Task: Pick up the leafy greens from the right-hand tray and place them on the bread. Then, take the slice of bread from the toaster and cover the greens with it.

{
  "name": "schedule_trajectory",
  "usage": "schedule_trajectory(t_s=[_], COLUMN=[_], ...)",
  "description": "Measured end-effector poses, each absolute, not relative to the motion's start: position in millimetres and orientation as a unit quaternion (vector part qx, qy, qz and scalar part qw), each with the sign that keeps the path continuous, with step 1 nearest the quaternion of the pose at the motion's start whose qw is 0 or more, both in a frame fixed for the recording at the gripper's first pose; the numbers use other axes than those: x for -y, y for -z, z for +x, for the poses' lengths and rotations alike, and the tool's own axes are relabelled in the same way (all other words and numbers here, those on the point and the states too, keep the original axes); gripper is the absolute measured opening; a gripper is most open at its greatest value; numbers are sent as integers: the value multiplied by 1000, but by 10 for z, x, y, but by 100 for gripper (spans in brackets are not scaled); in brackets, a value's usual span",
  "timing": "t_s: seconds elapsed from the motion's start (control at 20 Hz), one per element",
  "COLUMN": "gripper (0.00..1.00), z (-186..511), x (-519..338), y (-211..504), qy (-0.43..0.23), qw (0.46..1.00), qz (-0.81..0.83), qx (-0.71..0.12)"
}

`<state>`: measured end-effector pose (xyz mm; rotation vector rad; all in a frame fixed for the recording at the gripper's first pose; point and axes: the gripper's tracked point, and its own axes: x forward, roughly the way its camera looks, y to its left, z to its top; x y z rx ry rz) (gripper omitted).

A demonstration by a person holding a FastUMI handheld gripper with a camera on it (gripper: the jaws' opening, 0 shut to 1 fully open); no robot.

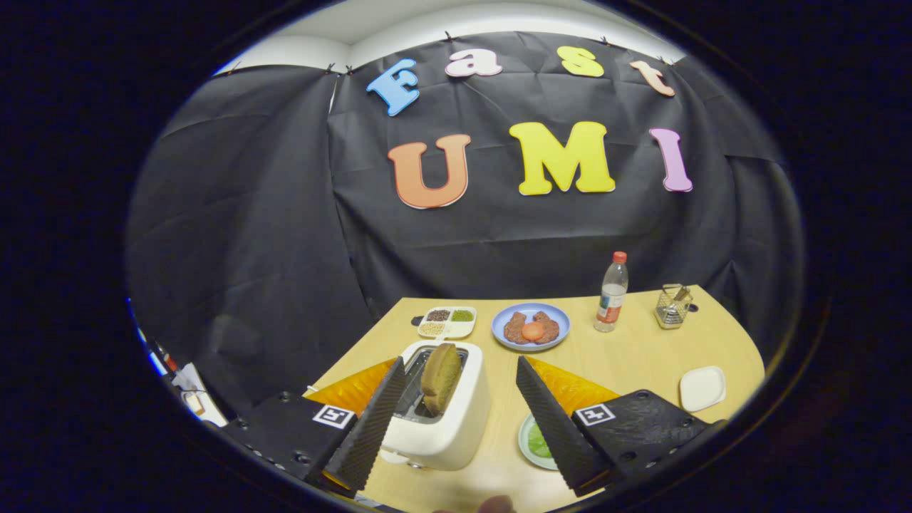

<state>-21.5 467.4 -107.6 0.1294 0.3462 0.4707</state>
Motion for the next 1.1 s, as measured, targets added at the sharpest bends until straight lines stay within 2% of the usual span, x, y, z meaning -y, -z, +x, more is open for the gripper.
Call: schedule_trajectory(t_s=[0.2, 0.45, 0.6, 0.75, 0.8, 1.0, 1.05, 1.1], gripper=[96, 87, 78, 63, 61, 23, 19, 19], z=[3, 222, 275, 297, 299, 345, 351, 362], x=[-4967, -5182, -5246, -5335, -5344, -5353, -5341, -5306], y=[1351, 1580, 1685, 1768, 1793, 1773, 1801, 1813], qy=[-200, -168, -153, -154, -154, -150, -149, -147], qw=[958, 957, 958, 956, 955, 957, 956, 955], qz=[67, 82, 74, 66, 62, 54, 51, 54], qx=[-194, -223, -232, -242, -245, -240, -246, -254])
